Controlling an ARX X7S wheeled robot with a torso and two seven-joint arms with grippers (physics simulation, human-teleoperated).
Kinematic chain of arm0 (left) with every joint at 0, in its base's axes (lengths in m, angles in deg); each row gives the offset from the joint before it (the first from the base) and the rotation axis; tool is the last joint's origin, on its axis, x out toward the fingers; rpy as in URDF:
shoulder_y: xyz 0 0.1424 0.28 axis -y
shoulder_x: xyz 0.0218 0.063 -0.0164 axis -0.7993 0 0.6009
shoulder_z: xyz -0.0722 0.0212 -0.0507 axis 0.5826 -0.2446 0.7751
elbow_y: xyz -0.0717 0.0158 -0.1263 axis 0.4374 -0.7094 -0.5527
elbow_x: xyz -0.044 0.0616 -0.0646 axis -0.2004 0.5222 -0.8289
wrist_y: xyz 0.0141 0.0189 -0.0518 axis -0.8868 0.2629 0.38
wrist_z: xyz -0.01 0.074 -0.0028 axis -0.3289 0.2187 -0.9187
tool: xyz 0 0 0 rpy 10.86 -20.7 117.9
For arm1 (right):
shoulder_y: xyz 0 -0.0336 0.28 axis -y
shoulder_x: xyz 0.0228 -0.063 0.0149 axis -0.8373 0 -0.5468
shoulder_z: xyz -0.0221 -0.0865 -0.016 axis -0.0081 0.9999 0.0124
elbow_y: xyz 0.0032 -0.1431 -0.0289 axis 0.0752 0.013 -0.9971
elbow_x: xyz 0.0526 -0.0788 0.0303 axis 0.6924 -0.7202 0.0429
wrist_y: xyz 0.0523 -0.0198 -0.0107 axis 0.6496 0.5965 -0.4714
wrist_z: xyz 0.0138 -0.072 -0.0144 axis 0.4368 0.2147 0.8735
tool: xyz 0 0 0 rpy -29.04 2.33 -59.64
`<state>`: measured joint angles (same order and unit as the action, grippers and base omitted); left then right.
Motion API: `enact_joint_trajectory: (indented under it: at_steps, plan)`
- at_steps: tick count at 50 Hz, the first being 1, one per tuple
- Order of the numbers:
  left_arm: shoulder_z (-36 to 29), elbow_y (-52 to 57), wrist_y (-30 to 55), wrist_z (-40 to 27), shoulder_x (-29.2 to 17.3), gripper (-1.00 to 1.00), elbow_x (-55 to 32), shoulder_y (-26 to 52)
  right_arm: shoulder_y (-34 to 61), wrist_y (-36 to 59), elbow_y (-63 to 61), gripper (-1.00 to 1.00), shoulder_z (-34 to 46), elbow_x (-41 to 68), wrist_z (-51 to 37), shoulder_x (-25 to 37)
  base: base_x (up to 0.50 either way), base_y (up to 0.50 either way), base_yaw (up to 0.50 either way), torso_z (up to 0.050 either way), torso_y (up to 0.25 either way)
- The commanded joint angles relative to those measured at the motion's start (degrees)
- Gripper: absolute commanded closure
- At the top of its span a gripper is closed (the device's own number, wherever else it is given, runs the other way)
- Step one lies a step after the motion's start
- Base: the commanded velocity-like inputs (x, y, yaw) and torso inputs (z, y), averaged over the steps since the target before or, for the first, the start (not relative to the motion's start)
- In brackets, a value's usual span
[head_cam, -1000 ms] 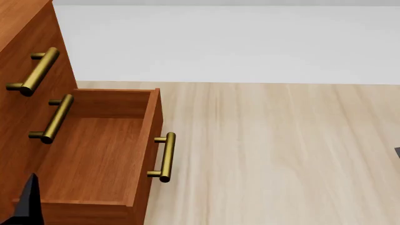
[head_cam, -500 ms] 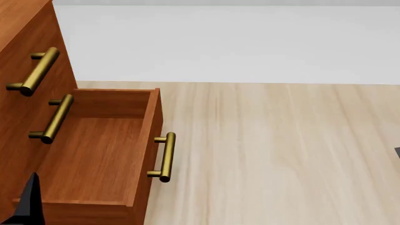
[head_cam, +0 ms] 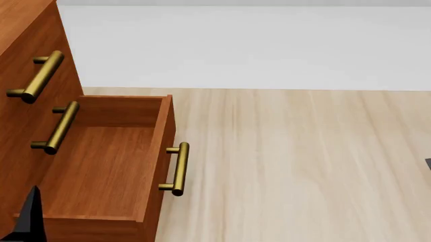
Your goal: Put the wine bottle in the bottom drawer of the cabinet.
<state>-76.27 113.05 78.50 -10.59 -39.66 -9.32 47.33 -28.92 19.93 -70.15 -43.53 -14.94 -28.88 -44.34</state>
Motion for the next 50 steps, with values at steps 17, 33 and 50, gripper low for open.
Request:
enact_joint_trajectory:
  at_steps: [17, 33, 50]
  plan:
    - [0.14, -0.91, -0.83, 0.65, -0.11, -1.00, -0.41, -0.43, 26.28, 12.52, -3.21, 1.00, 14.85, 3.63, 1.35, 2.21, 0.00, 0.00, 0.00, 0.000, 0.001]
    - [1.27, -0.32, -1.59, -0.50, -1.56, -1.00, -0.72, -1.29, 44.00, 19.81, 1.76, 1.00, 26.84, 2.66, 5.72, -2.28, 0.00, 0.00, 0.00, 0.000, 0.001]
    - [0.08, 1.55, 1.60, -1.05, -1.35, -1.00, -1.15, 0.89, 63.24, 25.49, 16.07, 1.00, 35.88, 2.63, 14.12, -10.75, 0.00, 0.00, 0.00, 0.000, 0.001]
